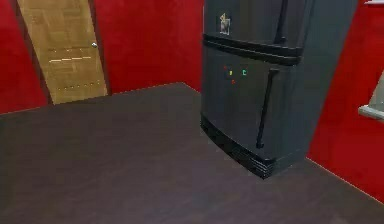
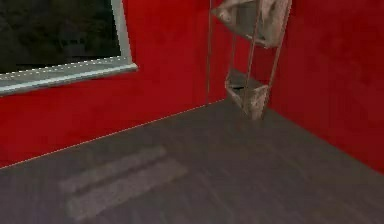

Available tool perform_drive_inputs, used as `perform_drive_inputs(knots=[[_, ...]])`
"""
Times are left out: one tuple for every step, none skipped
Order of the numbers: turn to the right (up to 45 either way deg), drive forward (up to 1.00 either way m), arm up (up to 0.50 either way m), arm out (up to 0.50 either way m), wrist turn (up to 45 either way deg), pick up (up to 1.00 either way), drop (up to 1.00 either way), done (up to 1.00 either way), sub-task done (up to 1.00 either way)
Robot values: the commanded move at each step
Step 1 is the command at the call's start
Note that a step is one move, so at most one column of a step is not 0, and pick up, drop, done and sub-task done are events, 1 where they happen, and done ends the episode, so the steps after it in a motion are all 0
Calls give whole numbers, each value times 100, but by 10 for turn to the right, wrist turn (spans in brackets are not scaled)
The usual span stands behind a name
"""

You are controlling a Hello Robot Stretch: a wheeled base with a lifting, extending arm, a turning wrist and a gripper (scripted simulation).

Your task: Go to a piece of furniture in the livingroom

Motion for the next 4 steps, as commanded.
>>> perform_drive_inputs(knots=[[-450,0,0,0,0,0,0,0,0],[-450,0,0,0,0,0,0,0,0],[-330,0,0,0,0,0,0,0,0],[-30,0,0,0,0,0,0,0,0]])
